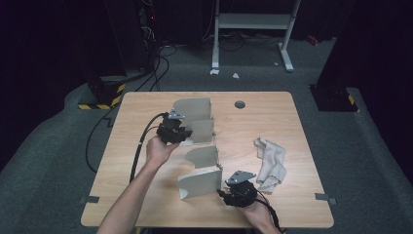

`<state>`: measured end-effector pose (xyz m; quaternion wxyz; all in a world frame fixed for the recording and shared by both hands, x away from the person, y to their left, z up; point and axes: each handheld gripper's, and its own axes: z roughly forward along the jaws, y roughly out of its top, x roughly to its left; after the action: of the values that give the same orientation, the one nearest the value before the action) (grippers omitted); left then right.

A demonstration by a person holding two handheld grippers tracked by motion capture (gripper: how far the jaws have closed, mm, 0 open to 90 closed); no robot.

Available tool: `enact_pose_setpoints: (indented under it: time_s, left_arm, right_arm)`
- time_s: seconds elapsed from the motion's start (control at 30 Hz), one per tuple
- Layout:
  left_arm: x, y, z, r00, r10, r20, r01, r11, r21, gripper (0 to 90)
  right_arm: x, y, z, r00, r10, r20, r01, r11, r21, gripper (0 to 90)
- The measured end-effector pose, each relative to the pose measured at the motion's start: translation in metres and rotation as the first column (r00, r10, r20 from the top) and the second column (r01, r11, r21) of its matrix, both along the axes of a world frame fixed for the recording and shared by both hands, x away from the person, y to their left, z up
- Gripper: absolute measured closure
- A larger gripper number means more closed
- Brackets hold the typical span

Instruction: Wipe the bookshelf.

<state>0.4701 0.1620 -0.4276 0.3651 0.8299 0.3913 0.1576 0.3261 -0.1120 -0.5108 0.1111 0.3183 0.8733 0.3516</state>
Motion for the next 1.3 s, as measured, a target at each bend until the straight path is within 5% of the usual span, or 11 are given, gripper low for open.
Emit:
enact_pose_setpoints:
  time_s: [0.47,1.07,1.3]
  left_arm:
    - [-0.003,-0.002,0.000,0.9985,-0.052,0.016,0.052,0.9982,0.031,81.3]
    - [-0.006,-0.005,0.002,0.9977,-0.064,0.021,0.063,0.9970,0.045,84.1]
    - [-0.005,-0.006,0.002,0.9986,-0.052,0.010,0.052,0.9979,0.039,84.9]
  right_arm:
    - [0.006,-0.014,0.006,0.9965,-0.084,0.002,0.084,0.996,0.037,52.6]
    - [-0.005,-0.001,0.014,0.9990,-0.023,0.039,0.021,0.998,0.060,50.8]
    - [-0.002,0.005,0.007,0.9974,-0.063,0.034,0.061,0.997,0.049,48.5]
